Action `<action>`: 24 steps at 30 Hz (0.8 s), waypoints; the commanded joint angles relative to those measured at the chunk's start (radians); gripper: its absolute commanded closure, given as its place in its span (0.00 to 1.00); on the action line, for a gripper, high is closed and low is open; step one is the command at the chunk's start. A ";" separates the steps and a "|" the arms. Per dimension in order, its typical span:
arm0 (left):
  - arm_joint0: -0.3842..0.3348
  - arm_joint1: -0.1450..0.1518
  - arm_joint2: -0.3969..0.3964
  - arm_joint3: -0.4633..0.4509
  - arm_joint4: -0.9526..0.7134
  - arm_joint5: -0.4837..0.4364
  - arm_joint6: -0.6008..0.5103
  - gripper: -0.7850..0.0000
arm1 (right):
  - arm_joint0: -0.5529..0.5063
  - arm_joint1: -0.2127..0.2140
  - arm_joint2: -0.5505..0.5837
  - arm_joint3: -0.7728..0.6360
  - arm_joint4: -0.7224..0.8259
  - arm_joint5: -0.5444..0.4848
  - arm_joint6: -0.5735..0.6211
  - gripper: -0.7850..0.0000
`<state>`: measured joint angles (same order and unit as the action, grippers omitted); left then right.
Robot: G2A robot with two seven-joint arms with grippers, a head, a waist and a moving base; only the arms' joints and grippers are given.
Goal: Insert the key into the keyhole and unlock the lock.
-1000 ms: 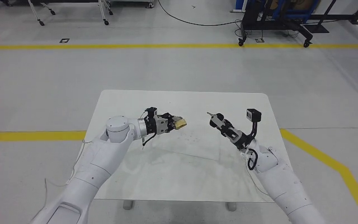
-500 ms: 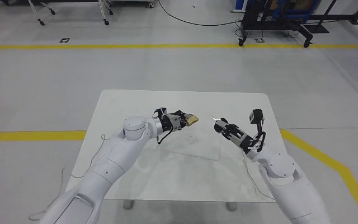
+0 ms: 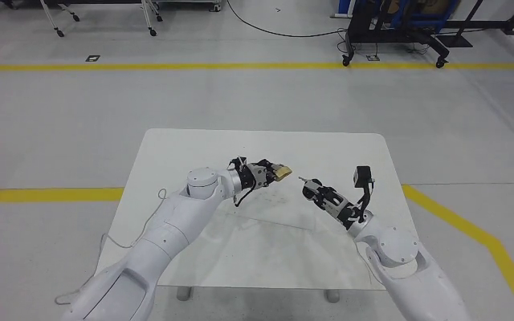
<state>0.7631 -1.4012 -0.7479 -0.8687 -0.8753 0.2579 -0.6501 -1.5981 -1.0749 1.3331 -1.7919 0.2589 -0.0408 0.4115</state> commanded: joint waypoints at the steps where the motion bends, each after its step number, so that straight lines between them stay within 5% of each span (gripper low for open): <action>1: 0.000 0.000 0.000 0.000 0.000 0.000 0.000 1.00 | 0.000 0.000 0.000 0.000 0.000 0.000 0.000 1.00; 13: 0.000 0.000 0.000 0.000 0.000 0.000 0.000 1.00 | -0.004 -0.002 -0.006 0.011 -0.004 0.040 -0.029 1.00; 24: 0.016 0.003 -0.005 -0.028 0.047 -0.033 0.068 1.00 | 0.028 -0.023 -0.032 0.057 0.207 0.167 -0.046 1.00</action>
<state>0.7731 -1.3997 -0.7507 -0.8850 -0.8491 0.2380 -0.6150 -1.5696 -1.0970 1.3019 -1.7375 0.4563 0.1299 0.3702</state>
